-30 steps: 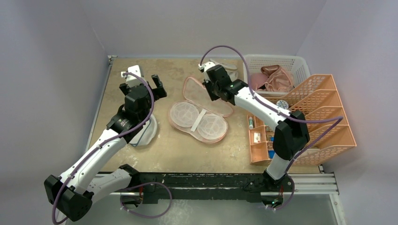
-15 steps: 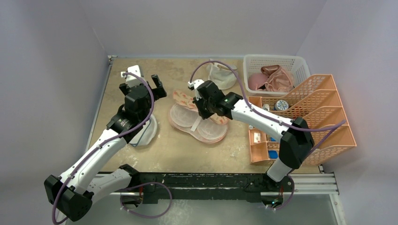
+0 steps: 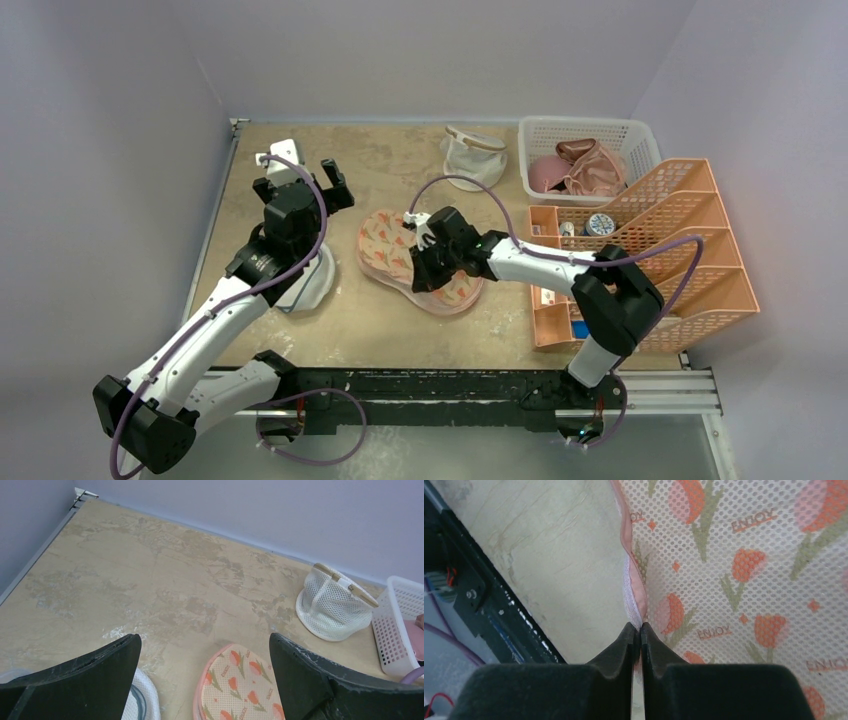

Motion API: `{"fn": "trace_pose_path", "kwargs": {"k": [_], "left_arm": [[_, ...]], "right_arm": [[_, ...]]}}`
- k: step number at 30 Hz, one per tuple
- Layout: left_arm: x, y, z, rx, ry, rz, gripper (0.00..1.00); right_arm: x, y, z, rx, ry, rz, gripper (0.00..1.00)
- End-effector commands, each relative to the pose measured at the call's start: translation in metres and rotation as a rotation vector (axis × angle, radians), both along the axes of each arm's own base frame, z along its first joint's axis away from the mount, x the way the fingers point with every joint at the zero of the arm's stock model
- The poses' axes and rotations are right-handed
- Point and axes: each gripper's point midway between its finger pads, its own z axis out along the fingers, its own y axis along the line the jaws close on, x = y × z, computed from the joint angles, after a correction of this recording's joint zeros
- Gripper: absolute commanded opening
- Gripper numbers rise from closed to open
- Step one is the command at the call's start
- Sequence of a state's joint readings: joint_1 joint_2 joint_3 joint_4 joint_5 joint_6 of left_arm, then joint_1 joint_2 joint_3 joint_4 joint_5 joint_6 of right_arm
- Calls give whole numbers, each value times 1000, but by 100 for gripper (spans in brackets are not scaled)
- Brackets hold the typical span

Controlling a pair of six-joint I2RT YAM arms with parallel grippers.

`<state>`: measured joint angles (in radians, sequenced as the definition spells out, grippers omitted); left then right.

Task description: Unzip the laundry bag and remove the bra

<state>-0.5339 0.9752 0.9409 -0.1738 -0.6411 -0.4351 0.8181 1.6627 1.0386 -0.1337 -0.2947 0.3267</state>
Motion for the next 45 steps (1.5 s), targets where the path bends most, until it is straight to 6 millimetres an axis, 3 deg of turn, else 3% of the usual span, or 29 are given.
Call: {"fn": "trace_pose_path", "kwargs": {"k": [1, 7, 13, 18, 20, 24, 29, 35, 39, 45], "left_arm": [[0, 5, 28, -37, -76, 21, 100], [2, 5, 24, -28, -66, 23, 99], [6, 1, 20, -15, -55, 12, 99], [12, -6, 10, 11, -32, -11, 100], [16, -10, 6, 22, -17, -28, 100], [21, -22, 9, 25, -24, -80, 99], [24, -32, 40, -9, -86, -127, 100], [6, -23, 119, -82, -223, -133, 100], [-15, -7, 164, -119, -320, -111, 100], [-36, 8, 187, -127, -369, -99, 100]], "right_arm": [[-8, 21, 13, 142, 27, 50, 16], [13, 8, 26, 193, -2, 8, 46], [70, -27, 72, 298, -141, -120, 67], [124, -82, 134, 352, -347, -271, 79], [144, -120, 159, 369, -442, -378, 86], [159, -188, 203, 362, -583, -548, 97], [132, -241, 271, 299, -814, -690, 100], [62, -284, 352, 303, -1094, -826, 100], [27, -305, 378, 315, -1190, -916, 100], [9, -314, 392, 312, -1219, -952, 100]]}}
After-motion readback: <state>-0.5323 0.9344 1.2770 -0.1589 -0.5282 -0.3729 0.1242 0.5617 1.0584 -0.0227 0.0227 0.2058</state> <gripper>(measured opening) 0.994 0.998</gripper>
